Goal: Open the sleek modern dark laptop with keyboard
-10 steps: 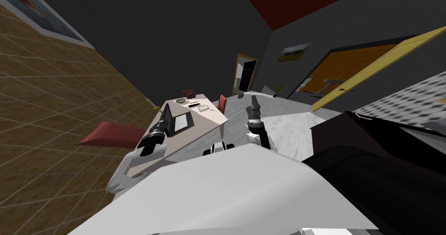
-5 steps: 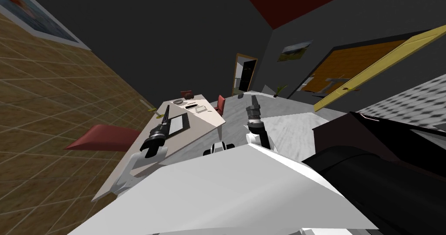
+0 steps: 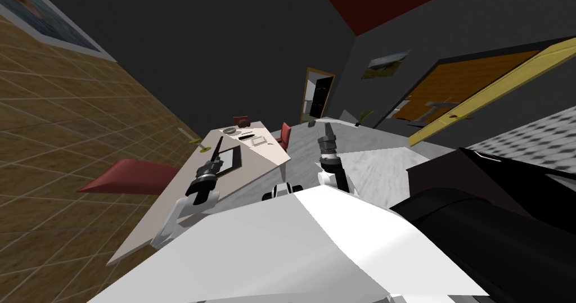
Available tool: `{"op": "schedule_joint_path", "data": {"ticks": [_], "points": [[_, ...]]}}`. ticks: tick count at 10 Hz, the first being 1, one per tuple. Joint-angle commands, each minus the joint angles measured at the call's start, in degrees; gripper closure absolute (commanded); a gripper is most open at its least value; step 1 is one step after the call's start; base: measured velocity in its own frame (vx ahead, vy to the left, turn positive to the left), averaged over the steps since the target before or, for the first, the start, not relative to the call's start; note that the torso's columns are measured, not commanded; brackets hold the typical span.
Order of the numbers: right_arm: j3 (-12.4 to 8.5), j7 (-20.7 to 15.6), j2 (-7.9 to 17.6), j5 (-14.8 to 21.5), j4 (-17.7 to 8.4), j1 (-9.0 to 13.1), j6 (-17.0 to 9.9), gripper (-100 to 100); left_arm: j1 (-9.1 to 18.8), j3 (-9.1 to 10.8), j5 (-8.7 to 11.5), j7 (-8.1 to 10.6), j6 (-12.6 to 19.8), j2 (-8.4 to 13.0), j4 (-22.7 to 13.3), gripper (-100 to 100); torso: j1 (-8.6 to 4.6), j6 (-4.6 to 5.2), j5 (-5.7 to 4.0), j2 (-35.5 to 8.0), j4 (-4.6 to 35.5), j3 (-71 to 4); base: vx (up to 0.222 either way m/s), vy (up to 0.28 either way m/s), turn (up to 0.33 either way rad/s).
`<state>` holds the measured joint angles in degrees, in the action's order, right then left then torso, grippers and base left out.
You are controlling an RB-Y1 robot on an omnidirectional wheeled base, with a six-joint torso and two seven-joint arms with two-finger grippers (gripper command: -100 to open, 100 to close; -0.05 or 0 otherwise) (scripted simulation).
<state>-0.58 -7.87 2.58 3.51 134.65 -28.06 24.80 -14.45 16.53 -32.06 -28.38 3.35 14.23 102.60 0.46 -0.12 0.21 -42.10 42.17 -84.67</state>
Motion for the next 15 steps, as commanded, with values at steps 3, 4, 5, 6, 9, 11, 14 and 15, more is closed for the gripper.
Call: {"op": "schedule_joint_path", "data": {"ticks": [3,4,5,6,9,11,14,15], "points": [[0.00,0.00,0.00,0.00,0.00,0.00,0.00,0,-0.03,1.72,-7.66,-4.52,-5.69,-5.19,-3.37,100,0.06,-0.01,0.07,0.12,-0.10,-0.06,0.045,-0.019,0.065],[0.00,0.00,0.00,0.00,0.00,0.00,0.00,0,-0.01,2.22,-9.27,-5.97,-7.50,-6.85,-4.38,100,0.10,-0.03,0.07,0.14,-0.10,-0.06,0.063,-0.016,0.097],[0.00,0.00,0.00,0.00,0.00,0.00,0.00,0,-0.01,2.22,-10.17,-5.97,-7.57,-6.85,-4.38,100,0.11,-0.12,0.12,0.16,-0.17,-0.07,0.044,-0.023,0.044],[0.00,0.00,0.00,0.00,0.00,0.00,0.00,0,0.02,2.71,-12.50,-7.42,-9.45,-8.50,-5.39,100,0.14,-0.05,0.13,0.13,-0.14,-0.05,0.037,-0.023,0.057],[0.00,0.00,0.00,0.00,0.00,0.01,0.00,0,1.24,2.56,-13.09,-7.60,-8.76,-8.29,-5.31,-100,0.12,0.03,0.08,-0.07,-0.04,0.04,0.000,-0.012,-0.021],[0.00,0.00,0.00,0.00,0.00,0.01,0.00,0,1.59,1.40,-12.77,-6.37,-5.26,-5.97,-3.60,-100,-0.42,0.12,-0.19,-0.33,0.15,0.20,-0.052,0.016,-0.102],[0.00,0.00,0.00,0.00,0.00,0.02,0.00,0,1.94,0.24,-12.44,-5.14,-0.75,-3.65,-1.89,-100,-0.51,0.13,-0.22,-0.19,0.12,0.10,-0.059,0.009,-0.096],[0.00,0.00,0.00,0.00,0.00,0.02,0.00,0,1.94,0.24,-12.44,-5.14,-0.26,-3.65,-1.89,-100,-0.50,0.13,-0.22,-0.16,0.11,0.09,-0.039,0.001,-0.044]]}}
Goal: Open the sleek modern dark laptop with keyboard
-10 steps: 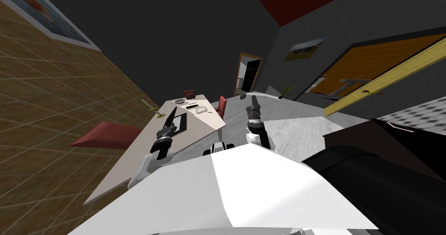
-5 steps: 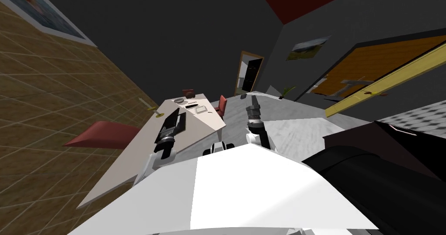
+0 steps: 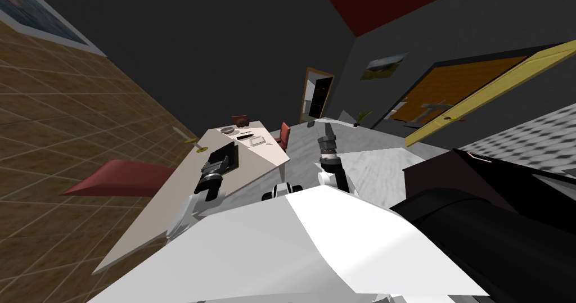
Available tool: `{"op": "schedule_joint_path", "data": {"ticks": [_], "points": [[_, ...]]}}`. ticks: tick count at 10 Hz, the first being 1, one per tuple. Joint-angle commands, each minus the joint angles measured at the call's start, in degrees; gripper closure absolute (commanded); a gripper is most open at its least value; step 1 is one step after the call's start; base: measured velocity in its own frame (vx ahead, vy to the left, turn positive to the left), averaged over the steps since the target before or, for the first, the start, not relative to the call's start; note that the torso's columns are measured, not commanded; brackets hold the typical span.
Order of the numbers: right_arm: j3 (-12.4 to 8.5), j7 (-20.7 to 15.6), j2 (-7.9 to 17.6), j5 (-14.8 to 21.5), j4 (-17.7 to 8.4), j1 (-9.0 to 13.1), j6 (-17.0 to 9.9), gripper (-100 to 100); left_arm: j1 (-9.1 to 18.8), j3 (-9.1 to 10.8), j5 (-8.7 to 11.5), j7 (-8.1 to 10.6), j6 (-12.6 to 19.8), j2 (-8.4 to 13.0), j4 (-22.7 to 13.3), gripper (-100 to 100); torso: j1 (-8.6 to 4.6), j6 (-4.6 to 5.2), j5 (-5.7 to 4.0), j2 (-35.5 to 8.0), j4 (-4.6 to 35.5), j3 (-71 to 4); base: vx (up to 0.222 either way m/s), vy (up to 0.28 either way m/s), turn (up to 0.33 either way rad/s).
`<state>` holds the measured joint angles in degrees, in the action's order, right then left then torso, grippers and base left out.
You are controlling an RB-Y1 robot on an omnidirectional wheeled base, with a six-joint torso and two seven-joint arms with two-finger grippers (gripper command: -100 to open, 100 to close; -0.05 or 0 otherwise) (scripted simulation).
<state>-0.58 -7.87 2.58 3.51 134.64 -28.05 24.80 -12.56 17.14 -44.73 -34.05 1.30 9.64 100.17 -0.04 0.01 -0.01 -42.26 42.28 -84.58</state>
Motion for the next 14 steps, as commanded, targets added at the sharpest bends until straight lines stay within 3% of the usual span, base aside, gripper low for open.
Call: {"op": "schedule_joint_path", "data": {"ticks": [1,7,8,9,14], "points": [[0.00,0.00,0.00,0.00,0.00,-0.01,0.00,0,0.23,-0.94,0.38,1.15,3.91,2.09,1.40,-100,0.04,-0.03,0.01,0.06,-0.02,-0.03,-0.035,0.006,-0.073],[0.00,0.00,0.00,0.00,0.00,-0.01,0.00,0,0.93,-3.25,1.03,3.61,12.41,6.72,4.82,-100,0.05,-0.04,0.02,-0.02,0.01,0.02,-0.049,0.003,-0.089],[0.00,0.00,0.00,0.00,0.00,-0.01,0.00,0,0.87,-2.86,0.87,3.27,10.96,6.05,4.26,-100,0.04,0.00,0.01,0.03,-0.01,-0.02,-0.020,0.001,-0.021],[-0.01,0.00,0.00,0.00,0.00,-0.01,0.00,0,0.89,-2.90,0.86,3.36,11.29,6.11,4.32,0,0.05,-0.03,0.02,0.08,-0.02,-0.04,0.000,0.000,0.000],[-0.01,0.00,0.00,0.00,0.00,-0.01,0.00,0,0.89,-2.90,0.86,3.35,11.26,6.10,4.32,0,0.04,-0.01,0.01,-0.04,0.01,0.02,0.000,0.000,0.000]]}}
